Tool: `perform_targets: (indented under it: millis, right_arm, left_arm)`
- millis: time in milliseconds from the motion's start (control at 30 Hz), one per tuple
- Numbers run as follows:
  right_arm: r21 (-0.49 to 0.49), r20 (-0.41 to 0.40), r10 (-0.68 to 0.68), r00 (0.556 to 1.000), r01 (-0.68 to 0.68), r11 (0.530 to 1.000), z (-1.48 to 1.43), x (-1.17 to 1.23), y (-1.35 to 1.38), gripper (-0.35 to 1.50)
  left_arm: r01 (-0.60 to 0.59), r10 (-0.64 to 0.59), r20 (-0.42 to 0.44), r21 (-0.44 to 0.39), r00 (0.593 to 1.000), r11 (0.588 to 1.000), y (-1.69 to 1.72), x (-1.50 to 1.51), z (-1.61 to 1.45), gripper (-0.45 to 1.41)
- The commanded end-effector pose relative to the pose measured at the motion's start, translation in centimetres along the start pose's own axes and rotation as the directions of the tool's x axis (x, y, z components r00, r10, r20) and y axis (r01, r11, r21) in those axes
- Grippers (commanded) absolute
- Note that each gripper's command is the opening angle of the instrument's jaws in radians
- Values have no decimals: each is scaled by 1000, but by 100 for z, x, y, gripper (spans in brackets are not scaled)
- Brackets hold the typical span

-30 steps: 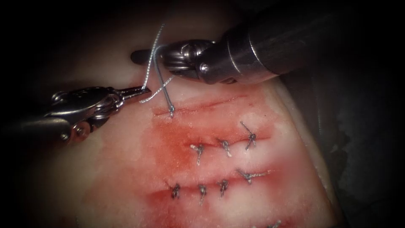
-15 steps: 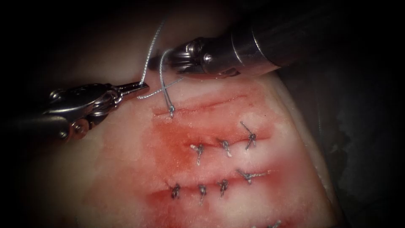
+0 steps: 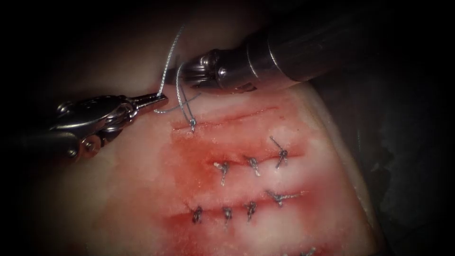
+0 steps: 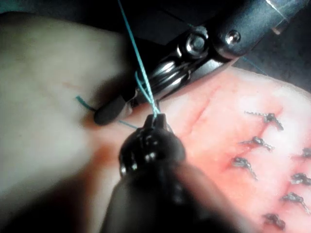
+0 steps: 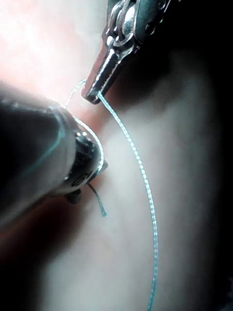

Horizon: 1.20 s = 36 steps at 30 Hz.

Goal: Wound Closure
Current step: Grab the tail thread using the right grasper, then tighten the knot by pulling down with the right grasper and up with the left tool

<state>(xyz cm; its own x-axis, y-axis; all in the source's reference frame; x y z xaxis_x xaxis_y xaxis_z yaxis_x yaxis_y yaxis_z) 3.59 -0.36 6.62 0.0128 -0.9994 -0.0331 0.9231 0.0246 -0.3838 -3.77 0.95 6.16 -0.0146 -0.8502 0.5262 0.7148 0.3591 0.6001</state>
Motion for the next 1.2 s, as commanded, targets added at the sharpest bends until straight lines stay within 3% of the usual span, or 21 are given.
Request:
perform_targets:
  millis: [33, 100, 167, 467, 633, 800, 967, 1200]
  right_arm:
    - [-6, -5, -4, 1000, 4, 1000, 9, 3, 6, 47]
    - [-15, -12, -2, 1000, 2, 1000, 11, 6, 4, 12]
    - [-16, -11, -4, 1000, 4, 1000, 12, 7, 2, -35]
    - [-34, -15, -10, 1000, 9, 999, -7, 2, -11, -35]
    - [-123, 43, -10, 999, 16, 992, -35, 11, -21, -35]
    - [-226, 112, -8, 994, 34, 973, -60, 30, -28, -35]
    - [-402, 134, -27, 991, 80, 912, -71, 54, -31, -35]
    - [-459, 134, -84, 987, 137, 878, -75, 73, -32, -35]
  left_arm:
    - [-2, 2, 3, 1, 1000, 1000, 0, -2, 9, -45]
    - [-2, 2, 4, 1, 1000, 1000, 0, -2, 9, -45]
    - [-2, 2, 4, 0, 1000, 1000, 0, -2, 9, -45]
    - [-19, 19, 7, 1, 1000, 1000, 4, -2, 10, -45]
    - [-52, 52, 1, -48, 999, 998, 15, -8, 15, -45]
    - [-75, 69, -50, -132, 996, 988, 44, -19, 38, -45]
    - [-151, 142, -64, -167, 988, 974, 81, -23, 75, -45]
    - [-203, 179, -123, -219, 976, 954, 96, -23, 119, -45]
